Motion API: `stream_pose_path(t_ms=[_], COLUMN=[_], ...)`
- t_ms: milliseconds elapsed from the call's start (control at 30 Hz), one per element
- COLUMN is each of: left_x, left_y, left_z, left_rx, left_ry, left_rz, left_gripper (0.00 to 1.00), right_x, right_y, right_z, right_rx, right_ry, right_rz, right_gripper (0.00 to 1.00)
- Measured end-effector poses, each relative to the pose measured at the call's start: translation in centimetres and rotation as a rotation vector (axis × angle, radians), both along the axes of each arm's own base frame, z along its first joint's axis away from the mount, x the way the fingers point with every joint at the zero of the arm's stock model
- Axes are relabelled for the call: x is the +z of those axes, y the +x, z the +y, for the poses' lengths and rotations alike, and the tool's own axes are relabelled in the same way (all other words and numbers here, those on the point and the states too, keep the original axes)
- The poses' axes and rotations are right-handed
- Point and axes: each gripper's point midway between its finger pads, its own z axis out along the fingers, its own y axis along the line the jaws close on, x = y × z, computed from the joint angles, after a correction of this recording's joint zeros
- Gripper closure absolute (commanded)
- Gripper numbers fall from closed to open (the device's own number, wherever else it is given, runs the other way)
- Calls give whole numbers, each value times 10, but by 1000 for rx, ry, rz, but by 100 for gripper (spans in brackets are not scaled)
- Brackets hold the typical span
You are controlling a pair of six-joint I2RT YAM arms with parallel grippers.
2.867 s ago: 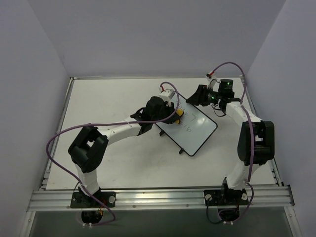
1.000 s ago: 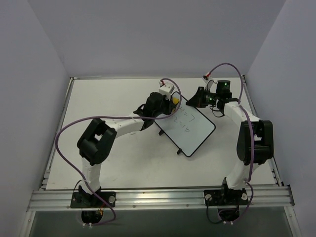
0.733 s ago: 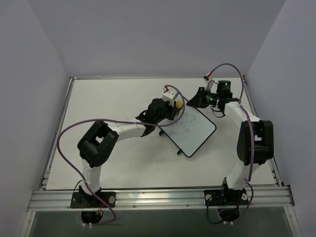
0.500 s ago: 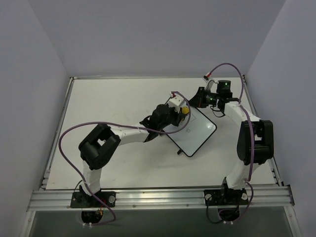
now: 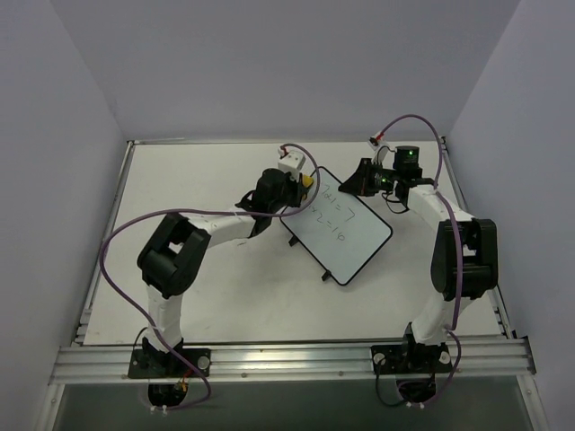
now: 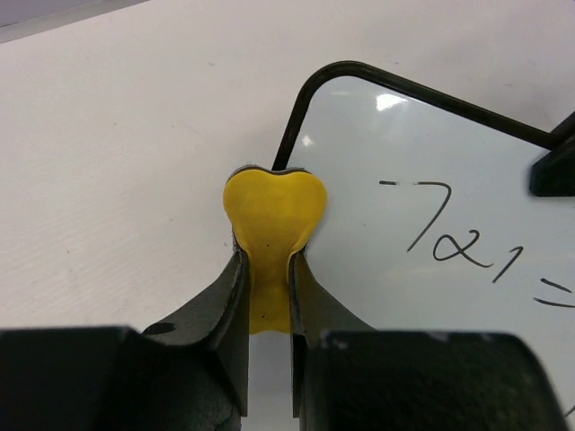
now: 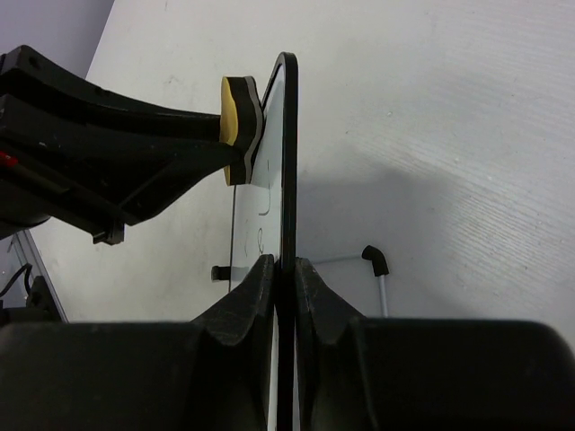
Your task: Erase the whiteboard
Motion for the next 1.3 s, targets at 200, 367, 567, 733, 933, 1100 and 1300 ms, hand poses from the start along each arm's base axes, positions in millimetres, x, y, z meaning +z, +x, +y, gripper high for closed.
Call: stream_pose_path(t_ms=[200, 367, 567, 733, 933, 1100, 1300], left_x=[3, 7, 9, 13, 21, 28, 22], left_y=[3, -6, -18, -31, -31, -11, 13], left_z=[-3, -16, -31, -44, -49, -44, -18], left_rx=[1, -35, -74, -101, -97, -62, 8], left_ry=[48, 69, 89, 118, 149, 152, 164], left_rz=[-12, -38, -62, -94, -75, -45, -17], left_gripper=[98, 98, 98, 98, 98, 98, 98], right_x=[0, 0, -1, -2, -1, -1, 1], right_y=[0, 1, 1, 2, 1, 2, 2], right_z=[1, 0, -1, -1, 0, 2, 3], right_rx=[1, -3, -9, -12, -8, -2, 2], right_ry=[-1, -4, -8, -11, -11, -13, -14], right_rz=[-1, -2, -1, -1, -5, -13, -22], right_gripper=[100, 100, 100, 100, 100, 100, 100])
